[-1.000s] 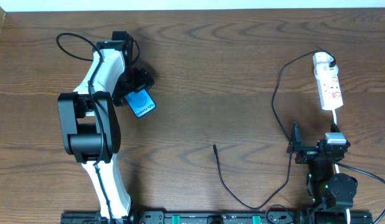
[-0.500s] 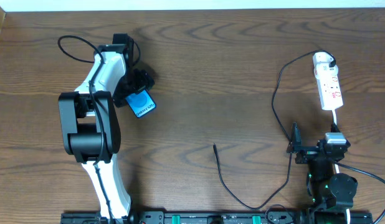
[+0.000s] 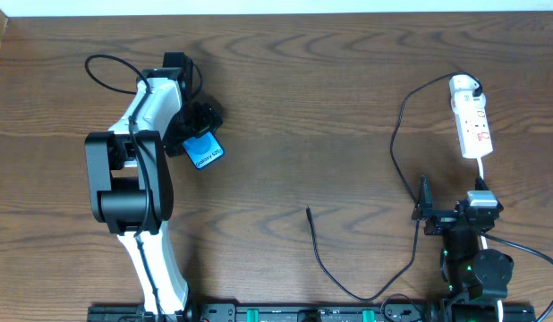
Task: Plug charger to phone and switch on socket
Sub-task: 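Lower the left gripper and close it on the phone's short edge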
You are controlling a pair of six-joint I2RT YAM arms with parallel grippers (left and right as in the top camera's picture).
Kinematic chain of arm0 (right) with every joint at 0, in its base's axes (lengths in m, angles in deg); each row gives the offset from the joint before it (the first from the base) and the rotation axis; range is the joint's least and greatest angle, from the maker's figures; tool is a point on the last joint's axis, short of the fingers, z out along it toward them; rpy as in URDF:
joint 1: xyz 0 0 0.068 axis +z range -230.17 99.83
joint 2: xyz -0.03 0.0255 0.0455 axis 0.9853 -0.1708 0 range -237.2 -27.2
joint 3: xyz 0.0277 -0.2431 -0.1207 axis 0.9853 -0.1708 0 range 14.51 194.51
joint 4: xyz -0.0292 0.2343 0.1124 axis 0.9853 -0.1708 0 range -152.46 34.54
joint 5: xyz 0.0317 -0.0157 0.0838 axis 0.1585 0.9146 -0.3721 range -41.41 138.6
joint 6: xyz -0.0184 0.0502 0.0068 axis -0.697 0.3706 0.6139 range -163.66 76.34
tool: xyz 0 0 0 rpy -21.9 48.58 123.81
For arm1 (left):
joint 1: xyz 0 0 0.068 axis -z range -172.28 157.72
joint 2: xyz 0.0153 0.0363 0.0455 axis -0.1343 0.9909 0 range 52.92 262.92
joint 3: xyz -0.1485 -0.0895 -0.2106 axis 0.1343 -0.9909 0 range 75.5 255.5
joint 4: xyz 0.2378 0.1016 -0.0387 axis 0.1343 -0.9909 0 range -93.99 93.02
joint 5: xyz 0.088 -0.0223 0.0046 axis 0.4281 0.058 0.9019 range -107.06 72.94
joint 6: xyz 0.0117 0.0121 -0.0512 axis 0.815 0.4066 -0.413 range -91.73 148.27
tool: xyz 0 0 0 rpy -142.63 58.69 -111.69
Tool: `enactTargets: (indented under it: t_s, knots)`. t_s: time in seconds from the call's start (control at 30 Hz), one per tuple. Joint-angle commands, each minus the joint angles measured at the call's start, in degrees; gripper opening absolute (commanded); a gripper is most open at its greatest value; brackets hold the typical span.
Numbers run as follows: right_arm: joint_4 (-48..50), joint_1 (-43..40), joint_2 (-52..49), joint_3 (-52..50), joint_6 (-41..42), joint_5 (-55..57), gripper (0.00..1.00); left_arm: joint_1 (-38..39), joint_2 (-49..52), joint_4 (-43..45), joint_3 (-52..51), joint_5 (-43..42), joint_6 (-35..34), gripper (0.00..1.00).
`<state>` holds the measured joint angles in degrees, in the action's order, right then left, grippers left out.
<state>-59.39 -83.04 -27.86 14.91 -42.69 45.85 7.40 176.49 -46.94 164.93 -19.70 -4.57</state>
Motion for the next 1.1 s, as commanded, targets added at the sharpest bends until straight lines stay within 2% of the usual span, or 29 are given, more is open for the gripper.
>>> enactTargets:
  t_s: [0.0,0.5,1.07]
  knots:
    - [-0.22,-0.09,0.35,-0.09,-0.61,0.24,0.99,-0.24,0.85,0.17,-0.50,0.94,-0.50,1.00]
    - [-0.22,-0.09,0.35,-0.09,-0.63,0.24,0.99,-0.24,0.85,3.13,-3.82,0.50,-3.06,1.00]
    - [-0.22,-0.09,0.35,-0.09,-0.63,0.24,0.99,-0.26,0.85,2.29,-3.89,0.55,-3.04,1.00]
